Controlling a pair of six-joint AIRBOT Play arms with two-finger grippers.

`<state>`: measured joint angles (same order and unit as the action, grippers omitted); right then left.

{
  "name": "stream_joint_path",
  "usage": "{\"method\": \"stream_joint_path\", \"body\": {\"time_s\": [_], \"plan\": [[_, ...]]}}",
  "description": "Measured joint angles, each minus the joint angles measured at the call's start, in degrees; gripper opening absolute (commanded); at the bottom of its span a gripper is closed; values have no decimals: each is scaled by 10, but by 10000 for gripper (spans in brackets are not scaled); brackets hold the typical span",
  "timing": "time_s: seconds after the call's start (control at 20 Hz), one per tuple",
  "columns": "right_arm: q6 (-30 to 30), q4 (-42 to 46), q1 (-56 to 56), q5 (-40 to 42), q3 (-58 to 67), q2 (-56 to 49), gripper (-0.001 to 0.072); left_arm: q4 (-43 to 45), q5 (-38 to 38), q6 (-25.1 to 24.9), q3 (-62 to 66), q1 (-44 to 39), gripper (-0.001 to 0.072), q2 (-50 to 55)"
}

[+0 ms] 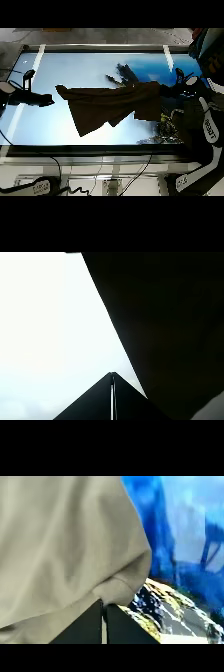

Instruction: Fold the clothes and pants, and hang the long-sleeved shirts on hangers.

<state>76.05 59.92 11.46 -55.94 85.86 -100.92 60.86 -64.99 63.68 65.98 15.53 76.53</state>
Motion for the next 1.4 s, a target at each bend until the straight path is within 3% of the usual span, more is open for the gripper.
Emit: {"method": "stream_joint_path", "body": {"time_s": [0.1,0.15,0.25,0.3,0.5,0.75,0.85,1.0,1.1,1.25,1.3,1.35,1.4], "plan": [[-1,2,0,0,-26,31,14,-24,-4,2,-85,7,21,-52],[-2,1,0,2,-39,47,14,-43,-4,2,-130,9,79,-76],[-2,3,0,0,-61,68,14,-88,1,3,-211,11,581,-108],[-2,1,0,0,-68,78,14,-110,4,2,-249,12,611,-117],[-2,-2,0,-10,-82,95,16,-169,24,2,-343,-5,610,-130],[-1,-16,0,-18,-86,101,16,-194,102,0,-379,-71,605,-115],[0,-19,0,-19,-86,102,16,-200,134,0,-382,-103,549,-103],[0,-23,0,-20,-86,104,16,-213,184,0,-385,-144,541,-83],[0,-24,0,-21,-86,104,16,-218,219,0,-385,-160,474,-73],[0,-25,0,-24,-86,104,16,-229,256,0,-385,-172,457,-66],[0,-25,0,-26,-86,105,16,-231,265,0,-386,-174,313,-65],[0,-26,0,-28,-85,105,16,-228,275,0,-386,-175,68,-63],[0,-26,0,-31,-83,105,16,-223,282,0,-387,-176,14,-62]]}}
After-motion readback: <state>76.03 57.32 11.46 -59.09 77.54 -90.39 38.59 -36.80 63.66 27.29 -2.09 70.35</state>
